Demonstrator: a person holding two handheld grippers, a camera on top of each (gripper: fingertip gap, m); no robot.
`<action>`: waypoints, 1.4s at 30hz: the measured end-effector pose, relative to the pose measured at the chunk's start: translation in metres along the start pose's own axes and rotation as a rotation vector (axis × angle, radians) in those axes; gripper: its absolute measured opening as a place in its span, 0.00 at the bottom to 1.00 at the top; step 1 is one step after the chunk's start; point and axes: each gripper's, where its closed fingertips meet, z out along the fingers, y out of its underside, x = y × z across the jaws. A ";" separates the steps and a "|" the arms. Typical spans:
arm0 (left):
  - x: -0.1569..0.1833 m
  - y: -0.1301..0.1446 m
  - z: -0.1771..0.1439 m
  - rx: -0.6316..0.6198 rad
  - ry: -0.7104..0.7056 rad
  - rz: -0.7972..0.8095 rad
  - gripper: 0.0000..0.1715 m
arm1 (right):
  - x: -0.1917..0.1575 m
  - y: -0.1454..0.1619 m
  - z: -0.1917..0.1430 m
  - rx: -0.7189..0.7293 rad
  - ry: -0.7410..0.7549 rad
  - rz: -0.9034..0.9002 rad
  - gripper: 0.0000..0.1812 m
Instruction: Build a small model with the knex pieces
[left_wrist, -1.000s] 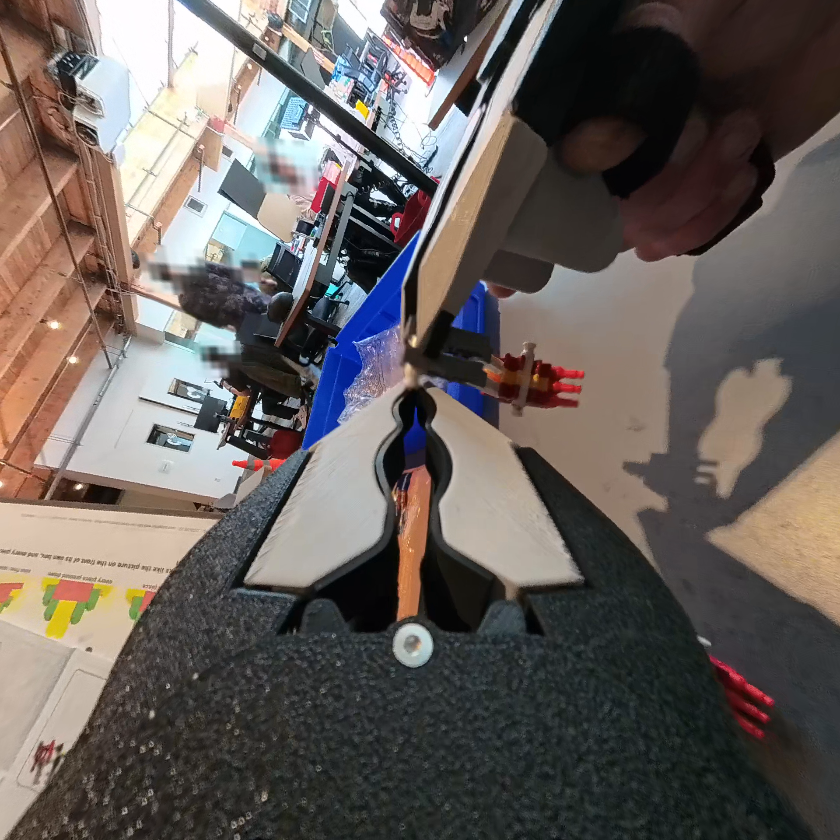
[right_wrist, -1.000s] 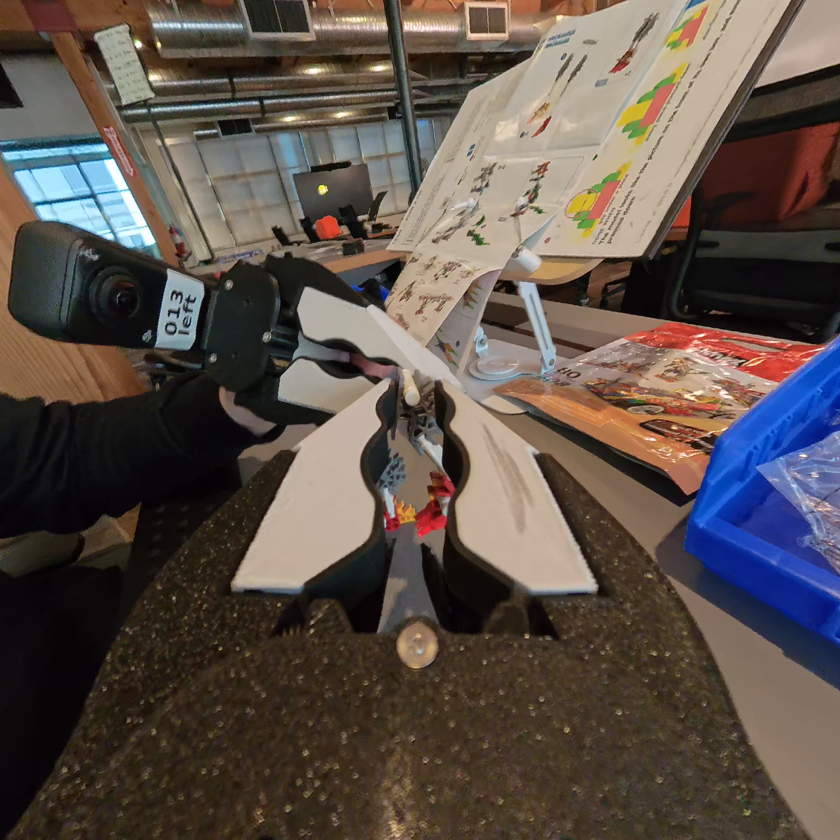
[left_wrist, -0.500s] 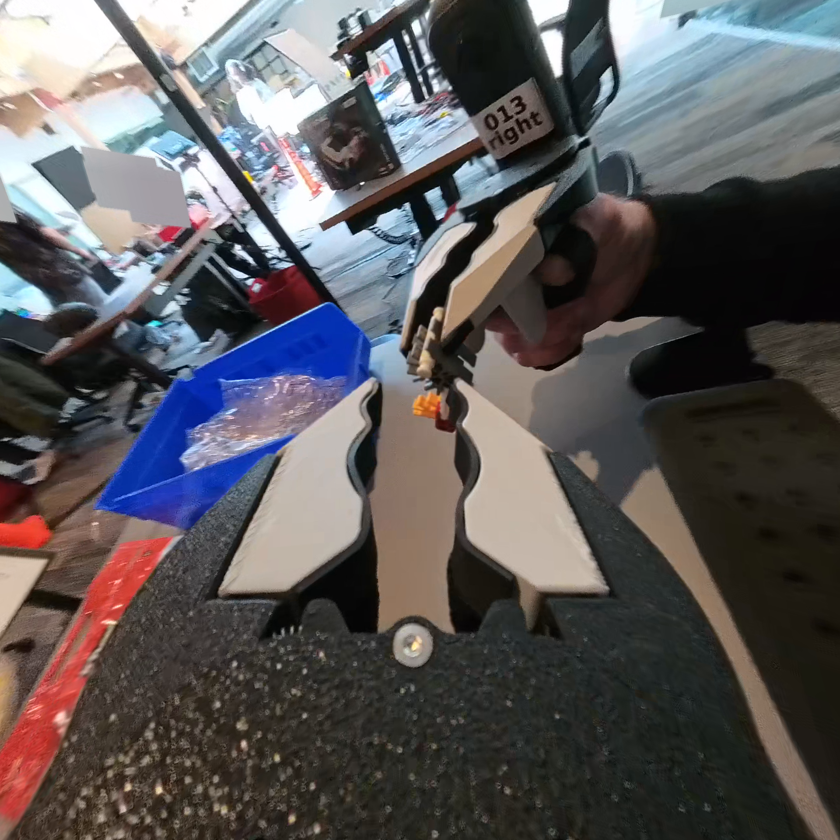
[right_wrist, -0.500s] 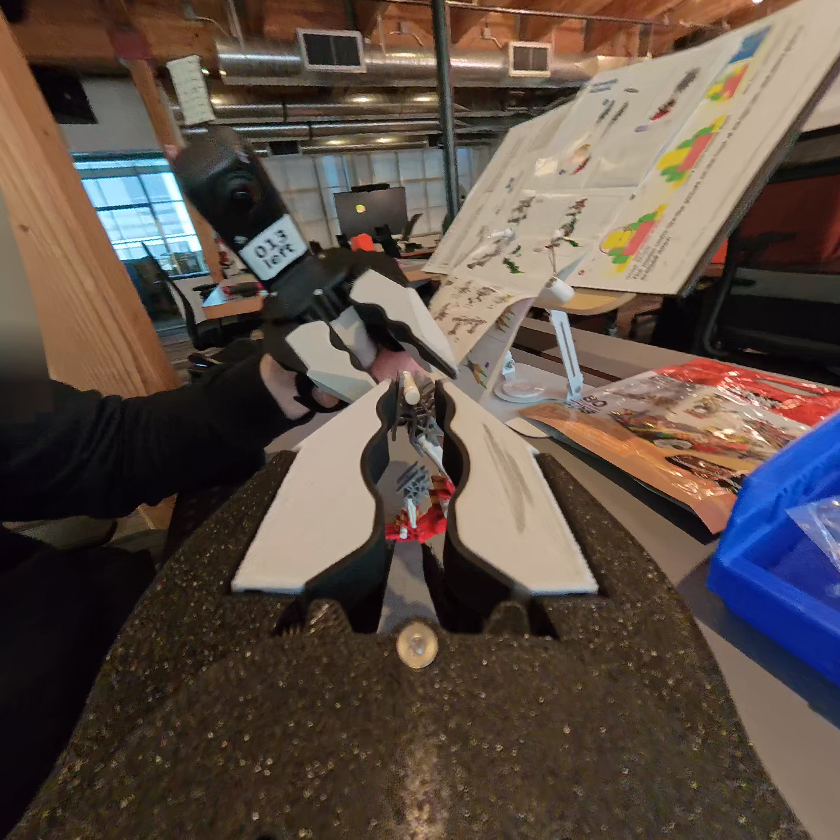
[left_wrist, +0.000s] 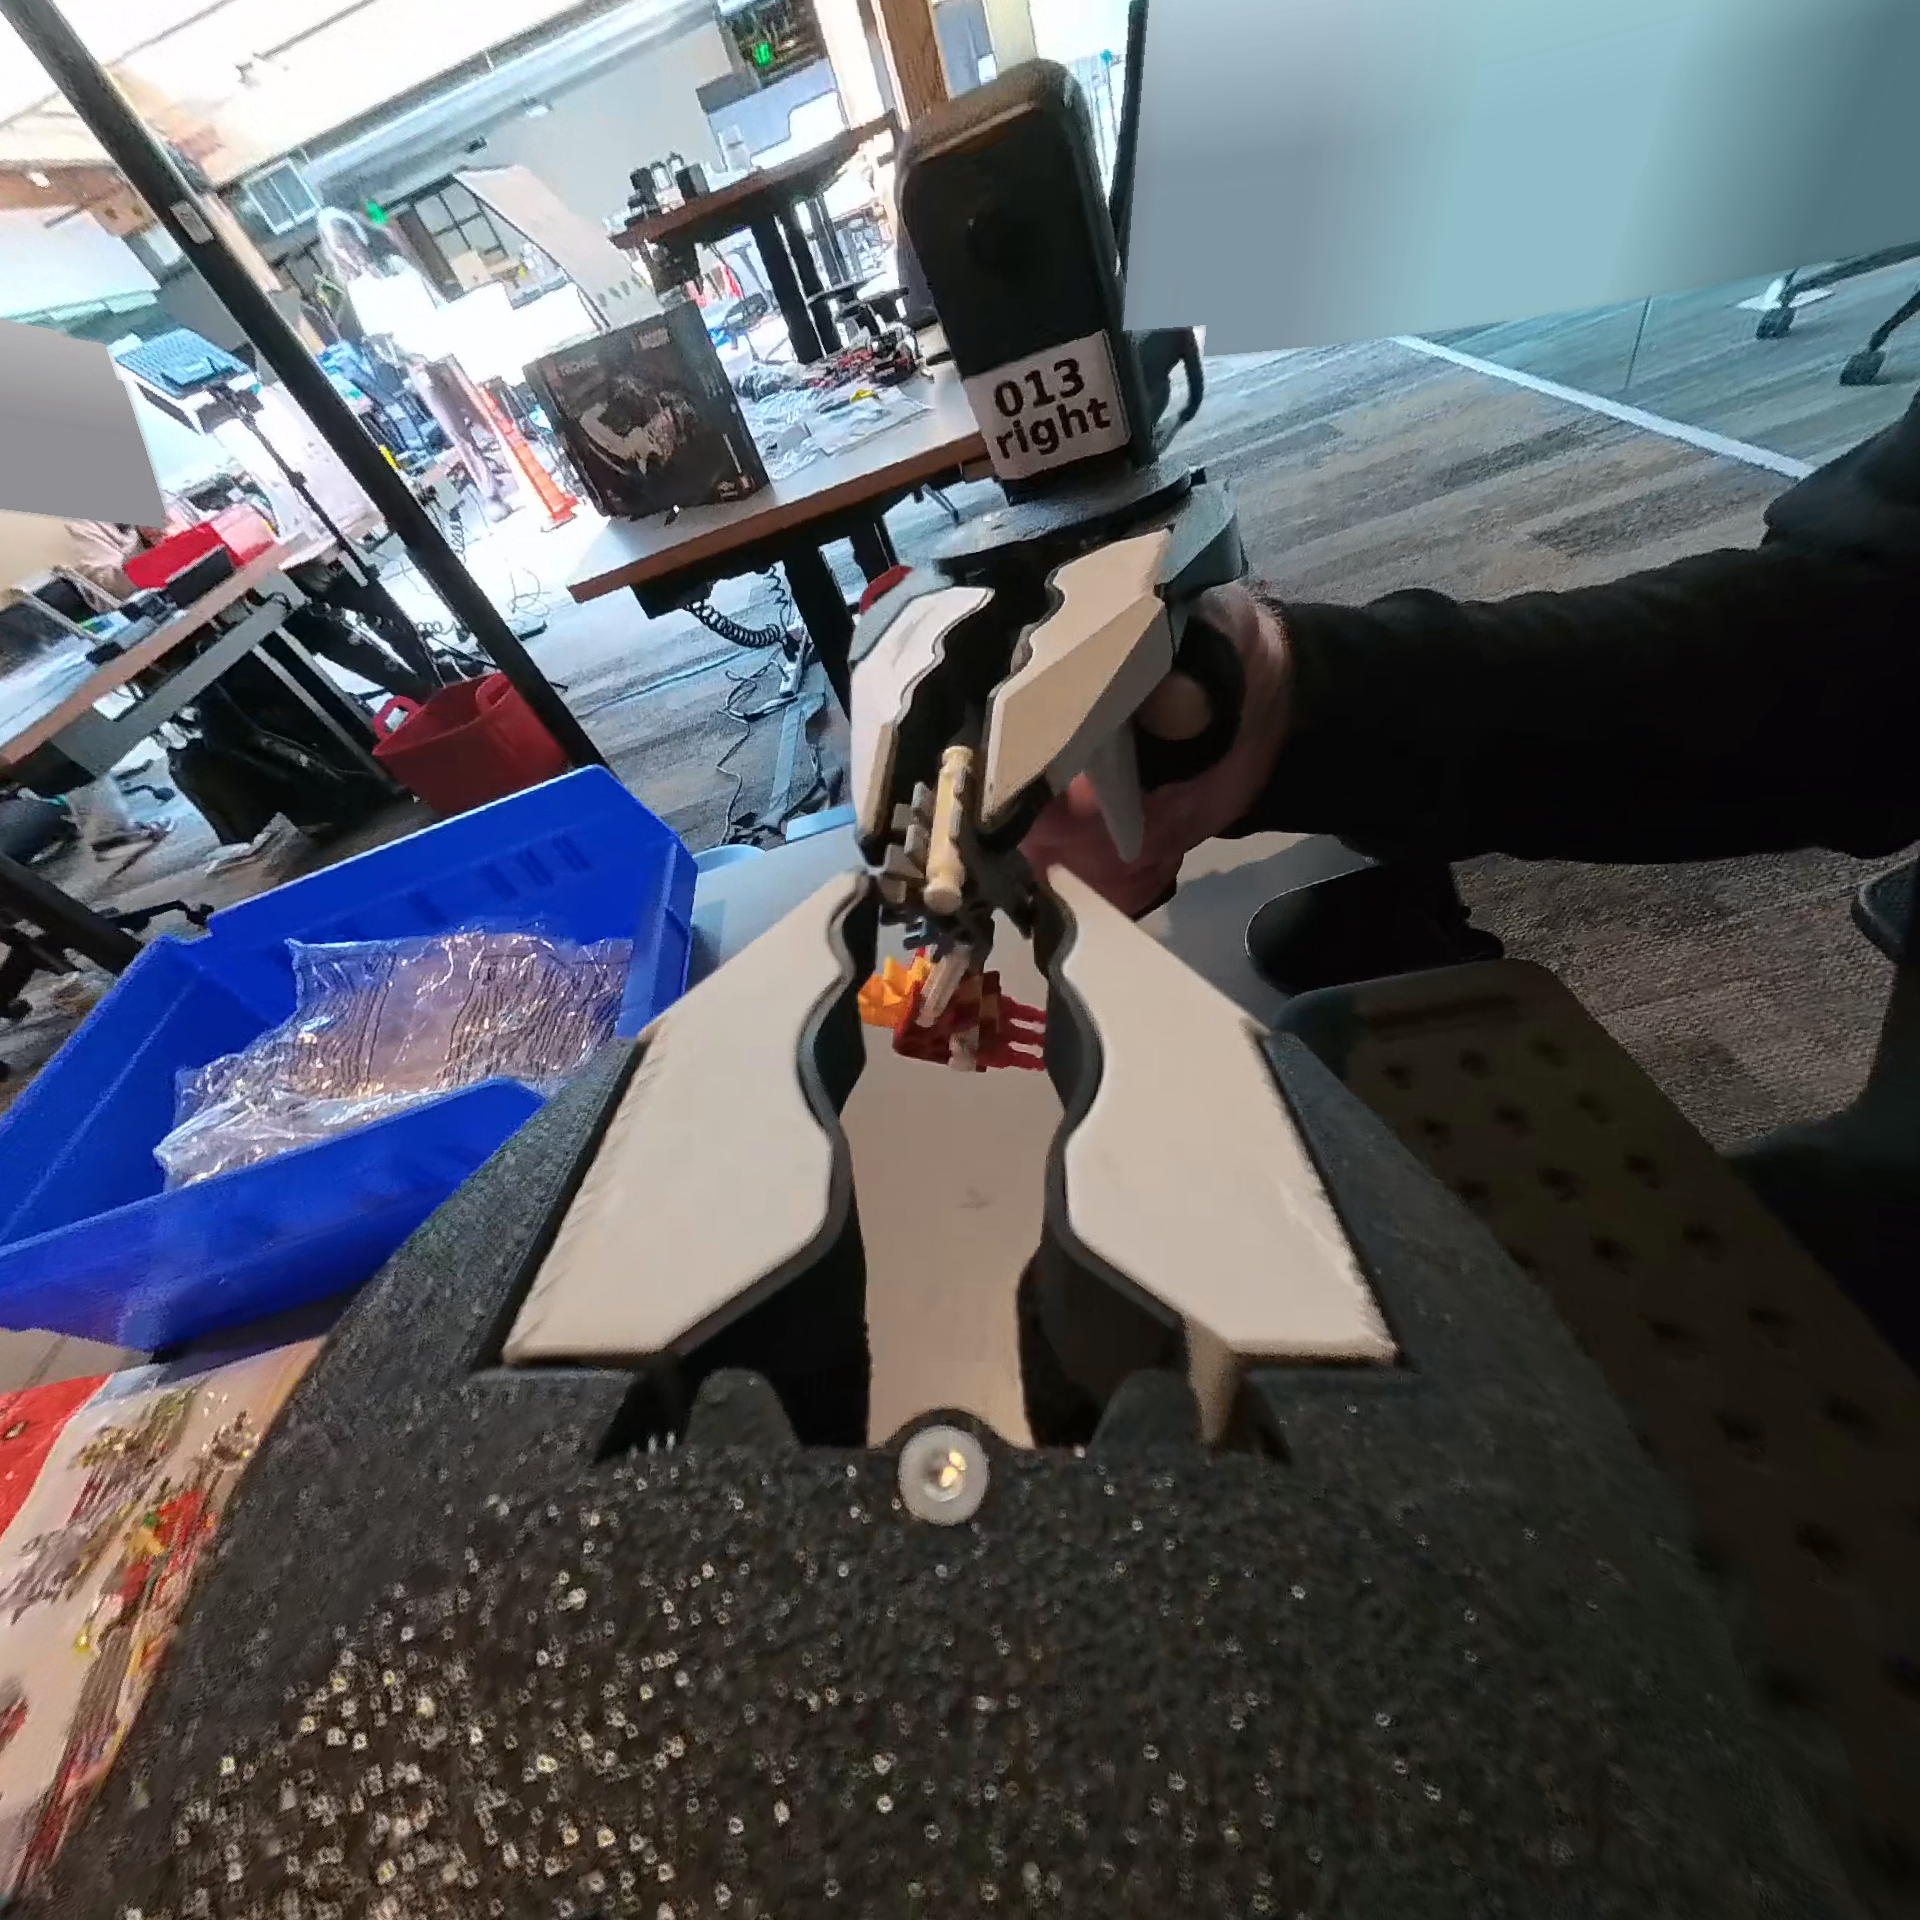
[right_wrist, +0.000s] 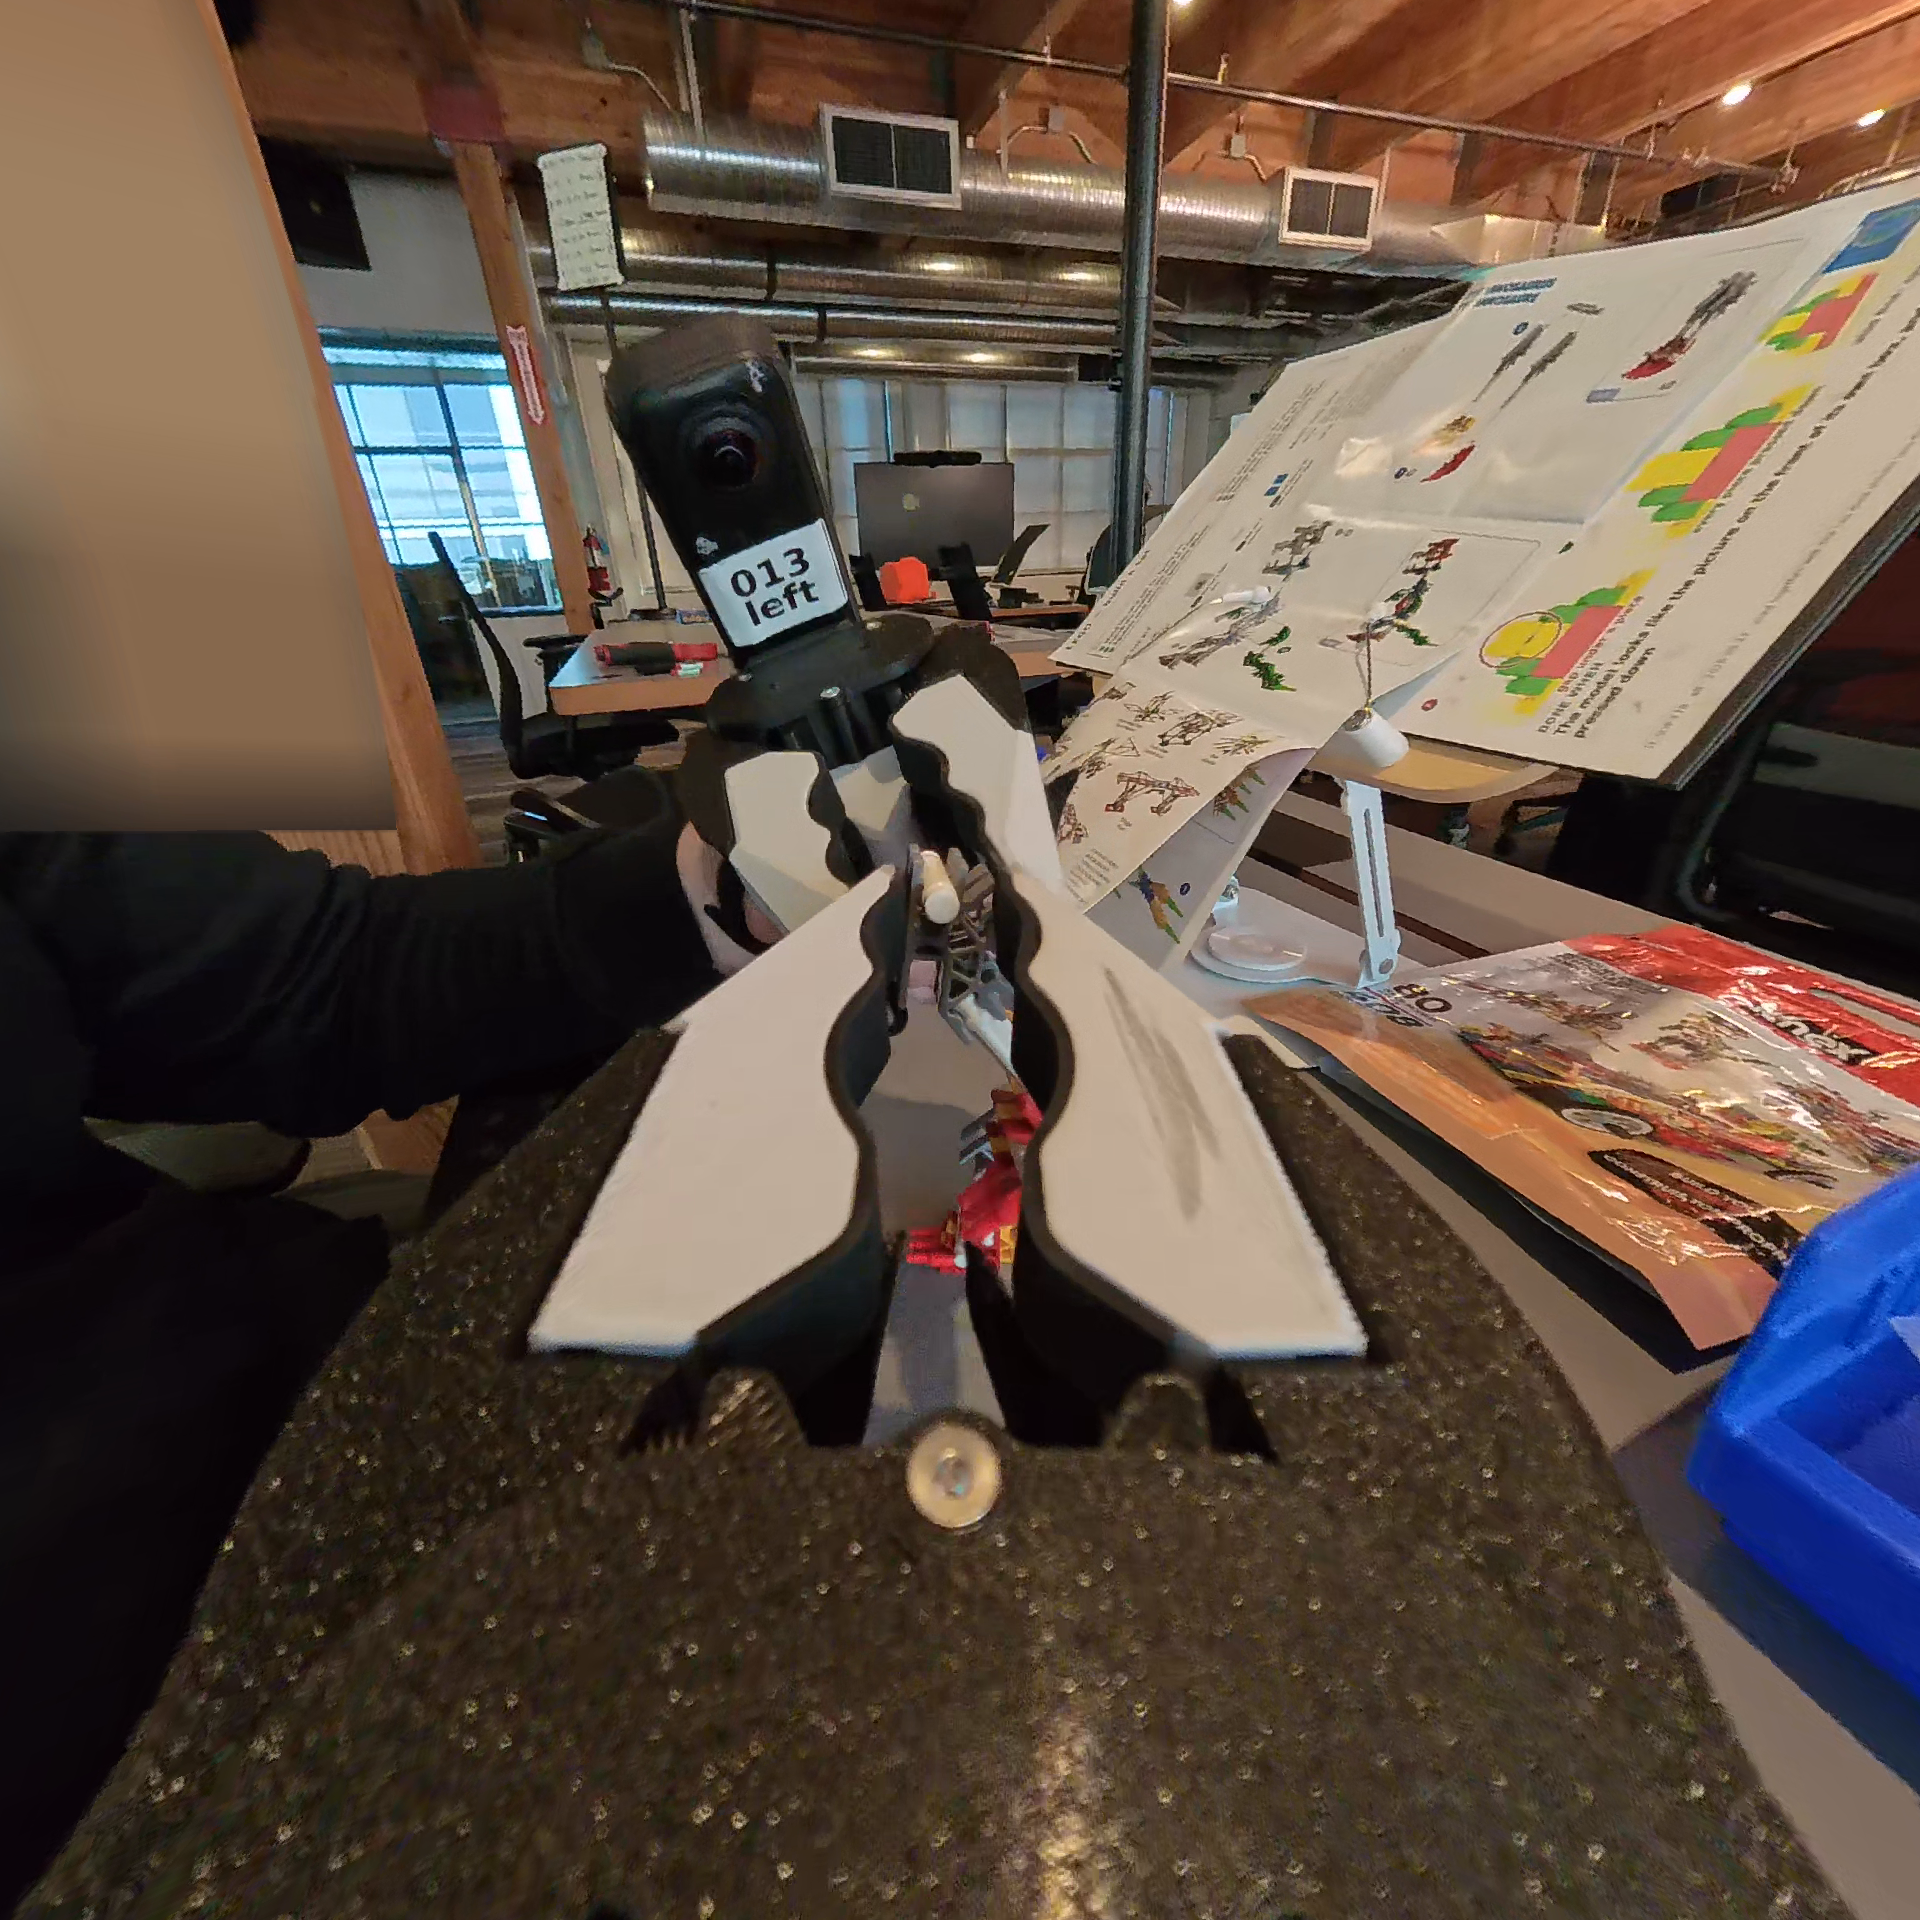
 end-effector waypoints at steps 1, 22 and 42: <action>0.000 -0.002 0.000 0.015 0.002 -0.002 0.17 | -0.001 -0.001 -0.001 0.005 -0.003 -0.001 0.08; -0.004 -0.015 -0.003 0.125 -0.010 -0.032 0.15 | 0.000 -0.011 -0.007 0.029 -0.019 0.012 0.08; -0.058 0.059 -0.016 -0.096 -0.121 -0.289 0.21 | 0.073 0.068 0.020 -0.142 0.164 0.524 0.08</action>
